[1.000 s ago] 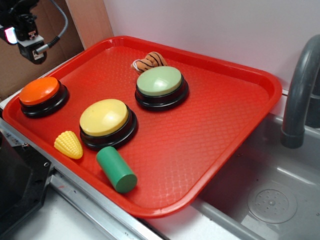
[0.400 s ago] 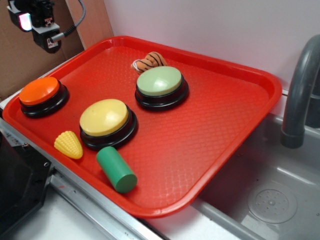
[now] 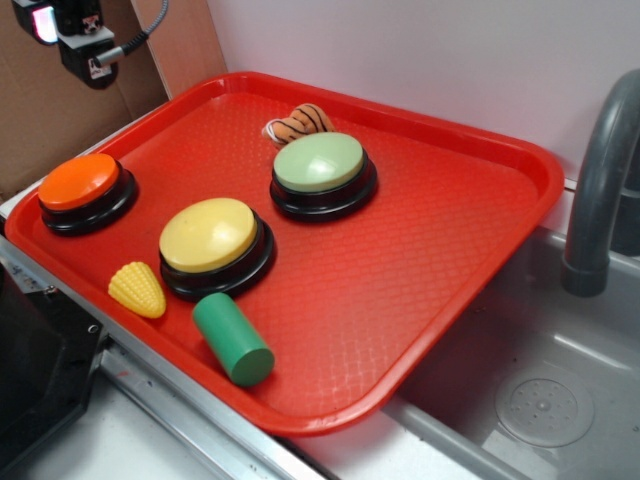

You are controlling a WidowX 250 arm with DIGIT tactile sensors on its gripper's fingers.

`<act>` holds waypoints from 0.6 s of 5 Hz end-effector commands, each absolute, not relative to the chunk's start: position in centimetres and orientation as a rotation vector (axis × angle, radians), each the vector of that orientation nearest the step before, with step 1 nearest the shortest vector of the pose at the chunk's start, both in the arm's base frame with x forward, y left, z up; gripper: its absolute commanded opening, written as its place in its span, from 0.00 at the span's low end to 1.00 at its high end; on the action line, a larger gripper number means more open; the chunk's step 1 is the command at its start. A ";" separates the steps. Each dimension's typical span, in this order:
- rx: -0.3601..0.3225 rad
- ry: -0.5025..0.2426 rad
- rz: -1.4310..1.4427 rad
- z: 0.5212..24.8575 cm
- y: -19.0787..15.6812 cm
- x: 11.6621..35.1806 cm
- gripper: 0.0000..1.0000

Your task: Push the orange button.

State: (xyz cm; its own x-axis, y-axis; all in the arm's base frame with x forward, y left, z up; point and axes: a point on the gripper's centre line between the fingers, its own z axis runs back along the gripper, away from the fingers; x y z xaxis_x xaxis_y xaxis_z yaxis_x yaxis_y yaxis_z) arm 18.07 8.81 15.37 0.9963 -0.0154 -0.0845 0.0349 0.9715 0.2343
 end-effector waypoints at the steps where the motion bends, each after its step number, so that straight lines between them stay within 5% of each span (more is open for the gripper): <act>1: 0.257 0.021 -0.102 17.9 6.9 20.3 1.00; 3: 0.240 0.017 -0.123 18.1 5.8 20.2 1.00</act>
